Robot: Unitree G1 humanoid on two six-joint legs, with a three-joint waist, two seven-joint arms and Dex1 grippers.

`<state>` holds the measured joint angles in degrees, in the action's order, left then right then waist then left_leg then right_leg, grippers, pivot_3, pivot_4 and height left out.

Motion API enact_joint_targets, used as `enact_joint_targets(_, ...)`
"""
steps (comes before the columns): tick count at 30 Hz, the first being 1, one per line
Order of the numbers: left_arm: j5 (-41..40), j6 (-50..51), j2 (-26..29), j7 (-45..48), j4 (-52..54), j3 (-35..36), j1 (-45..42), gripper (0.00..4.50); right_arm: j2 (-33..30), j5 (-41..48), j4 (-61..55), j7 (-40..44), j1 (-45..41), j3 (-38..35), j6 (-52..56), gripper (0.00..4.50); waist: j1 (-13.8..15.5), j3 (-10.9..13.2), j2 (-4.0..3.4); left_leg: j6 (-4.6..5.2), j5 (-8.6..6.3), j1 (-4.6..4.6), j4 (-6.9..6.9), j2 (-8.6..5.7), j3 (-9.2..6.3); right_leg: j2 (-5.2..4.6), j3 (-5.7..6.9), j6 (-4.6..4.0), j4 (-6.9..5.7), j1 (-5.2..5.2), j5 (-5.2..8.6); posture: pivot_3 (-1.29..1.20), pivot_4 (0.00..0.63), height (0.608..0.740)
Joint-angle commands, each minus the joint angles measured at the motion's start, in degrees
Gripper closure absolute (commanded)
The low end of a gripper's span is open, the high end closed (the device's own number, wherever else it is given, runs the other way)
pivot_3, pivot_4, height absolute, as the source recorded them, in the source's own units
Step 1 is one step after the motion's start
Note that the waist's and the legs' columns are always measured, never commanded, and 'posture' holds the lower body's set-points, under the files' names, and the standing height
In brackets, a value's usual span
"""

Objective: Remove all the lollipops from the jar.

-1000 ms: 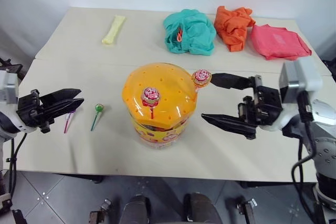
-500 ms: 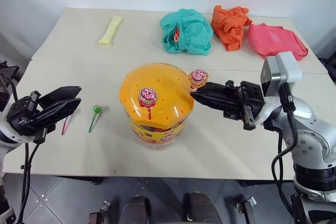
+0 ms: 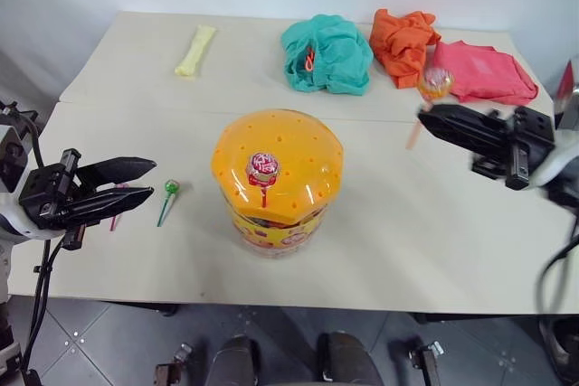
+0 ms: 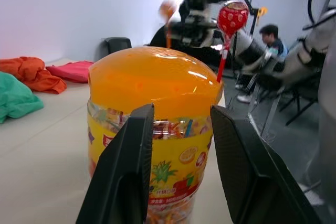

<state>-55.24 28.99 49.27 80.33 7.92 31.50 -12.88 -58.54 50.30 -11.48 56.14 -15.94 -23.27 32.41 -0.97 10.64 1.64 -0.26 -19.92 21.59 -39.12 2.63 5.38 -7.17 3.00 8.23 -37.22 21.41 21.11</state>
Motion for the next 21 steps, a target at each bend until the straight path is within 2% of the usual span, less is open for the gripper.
enact_joint_targets(1, 0.32, -3.84, -1.40, 1.32, -1.37, 0.31, -1.95, 2.67, -4.56, -13.23, 6.82, 0.49, 6.20, 0.67, -4.64, 4.45, -0.01, 0.00, -0.01, 0.00, 0.00, 0.00, -0.01, 0.01, 0.04, 0.02, 0.01, 0.01, 0.05, -0.01, 0.00, 0.00, 0.150, 0.740)
enact_joint_targets(3, 1.45, -6.48, -2.51, 2.35, -1.97, -0.63, -2.93, 2.67, -7.23, -23.70, 9.94, -3.60, 9.56, 6.75, -6.24, 4.45, -0.32, -0.01, -0.04, -0.01, 0.00, -0.02, -0.03, 0.02, 0.11, 0.02, 0.00, 0.01, 0.04, 0.00, 0.00, 0.00, 0.150, 0.740)
enact_joint_targets(5, 2.23, -7.31, -2.56, 3.02, -2.22, -1.42, -3.12, 2.67, -7.68, -29.56, 11.86, -5.05, 11.04, 10.40, -8.45, 4.45, -0.84, 0.00, -0.06, -0.02, 0.01, -0.03, -0.05, 0.05, 0.15, 0.04, -0.01, 0.01, 0.00, 0.04, 0.00, 0.00, 0.150, 0.740)
enact_joint_targets(9, 2.83, -7.27, -1.82, 4.06, -2.58, -2.65, -2.75, 2.67, -5.43, -30.81, 15.73, -0.33, 12.71, 12.22, -12.21, 4.45, -0.97, 0.05, -0.23, -0.04, 0.02, -0.05, -0.04, 0.05, 0.21, 0.07, -0.04, 0.00, -0.11, 0.12, 0.00, 0.00, 0.150, 0.740)
enact_joint_targets(12, 3.02, -7.31, -1.80, 4.46, -2.53, -2.84, -2.53, 2.67, -4.12, -30.36, 17.17, 2.59, 12.62, 11.62, -15.08, 3.86, -0.71, 0.05, -0.23, -0.04, 0.02, -0.05, -0.05, 0.07, 0.20, 0.06, -0.04, 0.01, -0.10, 0.11, 0.00, 0.00, 0.150, 0.740)
enact_joint_targets(14, 2.91, -6.95, -1.84, 4.47, -2.35, -2.92, -2.41, 2.67, -2.89, -29.02, 17.77, 3.75, 11.81, 10.32, -15.49, 3.22, -0.63, 0.05, -0.23, -0.04, 0.02, -0.05, -0.07, 0.09, 0.18, 0.04, -0.03, 0.01, -0.10, 0.09, -0.01, 0.00, 0.150, 0.740)
enact_joint_targets(16, 2.95, -6.62, -1.84, 4.51, -2.22, -3.17, -2.34, 2.67, -1.10, -25.43, 18.08, 8.50, 10.56, 8.10, -19.01, 2.52, -0.60, 0.05, -0.23, -0.04, 0.02, -0.05, -0.07, 0.10, 0.16, 0.03, -0.03, 0.01, -0.10, 0.08, -0.01, 0.00, 0.150, 0.740)
enact_joint_targets(17, 2.36, -5.53, -1.69, 4.21, -2.24, -3.11, -2.18, 2.67, 1.35, -22.46, 17.55, 10.09, 8.97, 5.49, -22.65, 2.17, -0.60, 0.05, -0.23, -0.04, 0.02, -0.05, -0.08, 0.10, 0.16, 0.03, -0.02, 0.02, -0.10, 0.07, -0.01, 0.00, 0.150, 0.740)
enact_joint_targets(18, 1.56, -4.04, -1.43, 3.80, -1.90, -2.98, -1.66, 2.67, 3.39, -17.21, 14.57, 11.18, 7.09, 2.85, -21.92, 1.86, -0.63, 0.05, -0.22, -0.04, 0.02, -0.05, -0.08, 0.09, 0.16, 0.03, -0.02, 0.02, -0.10, 0.07, -0.01, 0.00, 0.150, 0.740)
enact_joint_targets(21, 0.91, -2.14, -1.22, 3.59, -1.32, -2.81, -0.53, 2.67, 5.85, -8.51, 6.54, 13.66, 2.79, 1.05, -17.76, 1.86, -0.85, 0.16, -0.43, -0.04, 0.02, -0.06, -0.09, 0.13, 0.14, 0.06, -0.02, 0.02, -0.10, 0.04, -0.01, 0.00, 0.150, 0.740)
